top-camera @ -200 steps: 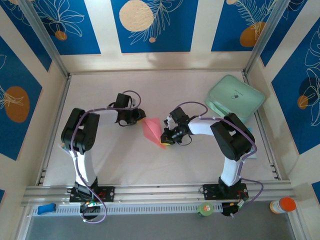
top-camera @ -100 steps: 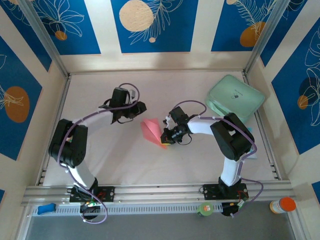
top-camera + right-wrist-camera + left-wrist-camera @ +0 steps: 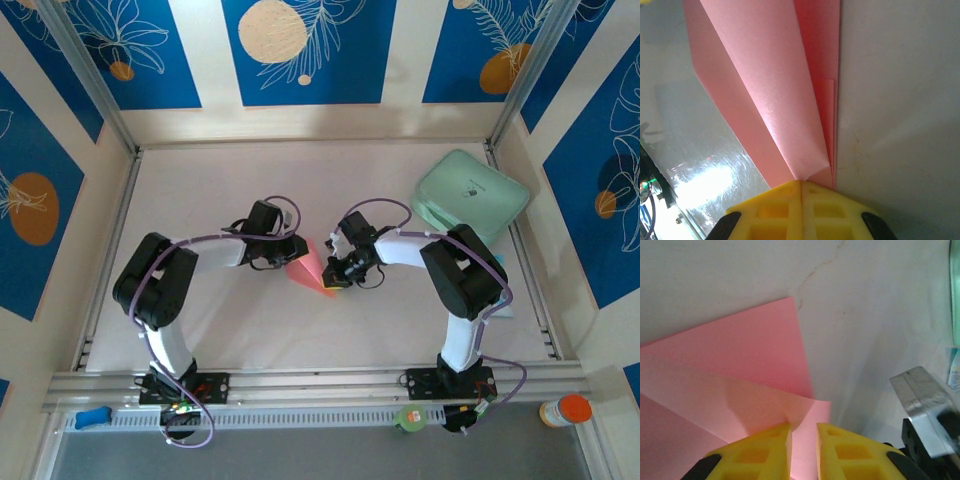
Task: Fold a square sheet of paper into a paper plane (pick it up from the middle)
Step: Fourth fold the wing at the center of the table.
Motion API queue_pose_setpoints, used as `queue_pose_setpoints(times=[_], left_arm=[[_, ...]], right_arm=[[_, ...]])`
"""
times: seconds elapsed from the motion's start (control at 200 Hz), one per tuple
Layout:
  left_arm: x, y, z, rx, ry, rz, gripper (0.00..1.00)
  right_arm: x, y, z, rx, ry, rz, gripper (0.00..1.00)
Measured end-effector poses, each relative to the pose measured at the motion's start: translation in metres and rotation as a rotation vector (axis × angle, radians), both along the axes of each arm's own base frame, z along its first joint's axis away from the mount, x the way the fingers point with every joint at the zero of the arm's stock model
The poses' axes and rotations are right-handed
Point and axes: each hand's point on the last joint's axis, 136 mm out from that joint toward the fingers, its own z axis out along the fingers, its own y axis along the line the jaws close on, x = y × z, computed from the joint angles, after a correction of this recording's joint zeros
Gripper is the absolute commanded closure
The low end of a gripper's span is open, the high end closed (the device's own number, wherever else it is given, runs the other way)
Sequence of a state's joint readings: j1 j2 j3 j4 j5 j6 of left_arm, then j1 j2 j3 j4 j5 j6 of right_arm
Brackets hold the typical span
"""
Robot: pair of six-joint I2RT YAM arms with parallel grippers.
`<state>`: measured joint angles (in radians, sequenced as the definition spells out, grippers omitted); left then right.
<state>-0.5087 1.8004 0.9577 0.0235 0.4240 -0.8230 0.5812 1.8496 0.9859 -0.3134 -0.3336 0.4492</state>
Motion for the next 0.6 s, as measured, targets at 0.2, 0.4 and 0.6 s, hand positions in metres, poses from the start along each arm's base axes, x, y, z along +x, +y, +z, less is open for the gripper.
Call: queue_pose_setpoints(times=[0.2,0.4,0.6], left_arm=[[0.002,0.003,-0.017,0.030,0.017,0.013,0.82],[0.003,0.005,-0.024,0.045,0.024,0.020,0.83],[0.004,0.005,-0.024,0.046,0.020,0.022,0.83]], right_arm=[[-0.001,-0.001,0.001,0.004,-0.002,0.013,1.00],[-0.002,-0.002,0.007,0.007,-0.008,0.014,0.99],[0.011,0.011,0.026,0.052,-0.035,-0.013,1.00]])
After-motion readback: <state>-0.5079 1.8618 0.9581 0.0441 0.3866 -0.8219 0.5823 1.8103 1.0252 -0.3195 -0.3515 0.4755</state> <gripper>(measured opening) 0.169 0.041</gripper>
